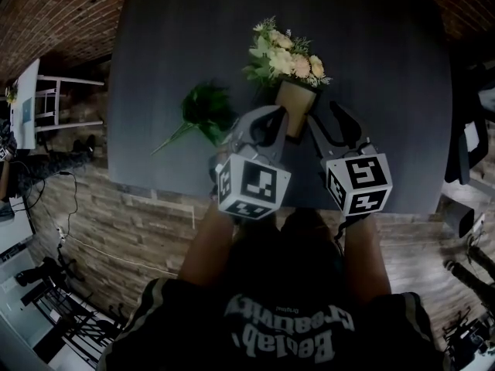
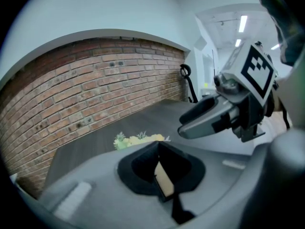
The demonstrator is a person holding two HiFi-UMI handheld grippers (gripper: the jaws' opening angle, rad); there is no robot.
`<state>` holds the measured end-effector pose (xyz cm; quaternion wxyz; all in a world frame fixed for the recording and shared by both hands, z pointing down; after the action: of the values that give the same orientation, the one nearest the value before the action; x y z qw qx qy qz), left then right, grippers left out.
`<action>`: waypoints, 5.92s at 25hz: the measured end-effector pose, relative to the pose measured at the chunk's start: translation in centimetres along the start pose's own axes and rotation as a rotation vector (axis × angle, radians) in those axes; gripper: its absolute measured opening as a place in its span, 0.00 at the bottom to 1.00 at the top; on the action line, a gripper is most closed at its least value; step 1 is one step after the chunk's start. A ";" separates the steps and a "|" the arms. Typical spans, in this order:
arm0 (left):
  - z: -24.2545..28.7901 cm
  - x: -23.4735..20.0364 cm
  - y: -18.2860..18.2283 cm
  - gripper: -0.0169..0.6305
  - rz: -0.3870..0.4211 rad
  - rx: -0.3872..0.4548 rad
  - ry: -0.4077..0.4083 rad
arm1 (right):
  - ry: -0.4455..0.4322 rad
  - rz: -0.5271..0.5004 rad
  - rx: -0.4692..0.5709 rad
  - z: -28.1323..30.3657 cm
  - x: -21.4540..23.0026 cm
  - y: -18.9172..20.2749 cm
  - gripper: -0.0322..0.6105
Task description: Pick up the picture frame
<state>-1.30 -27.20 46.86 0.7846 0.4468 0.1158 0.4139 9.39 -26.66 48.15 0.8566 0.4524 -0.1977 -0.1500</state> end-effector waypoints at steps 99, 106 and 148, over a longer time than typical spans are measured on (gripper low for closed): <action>4.9 -1.8 1.3 0.03 -0.095 -0.071 -0.034 | -0.353 0.337 -0.066 7.0 3.5 2.6 0.17; 3.0 -2.3 0.4 0.03 -0.082 -0.054 -0.061 | -0.336 0.294 -0.031 5.3 2.6 0.8 0.17; -10.0 -3.3 -11.3 0.03 0.100 0.159 -0.211 | -0.229 0.016 0.325 -8.9 -3.2 -13.6 0.16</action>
<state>-2.72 -26.53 31.47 0.7330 0.5538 0.0429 0.3926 9.72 -26.28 31.59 0.7453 0.5633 -0.3190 -0.1596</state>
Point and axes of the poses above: the fingertips, and each gripper's own axes: z forward along the fingers, x to its right, y out of its underside, the point moved 5 cm from there along -z, backward along the fingers, and after that the axes turned 1 degree about -y, right-handed, at the moved point
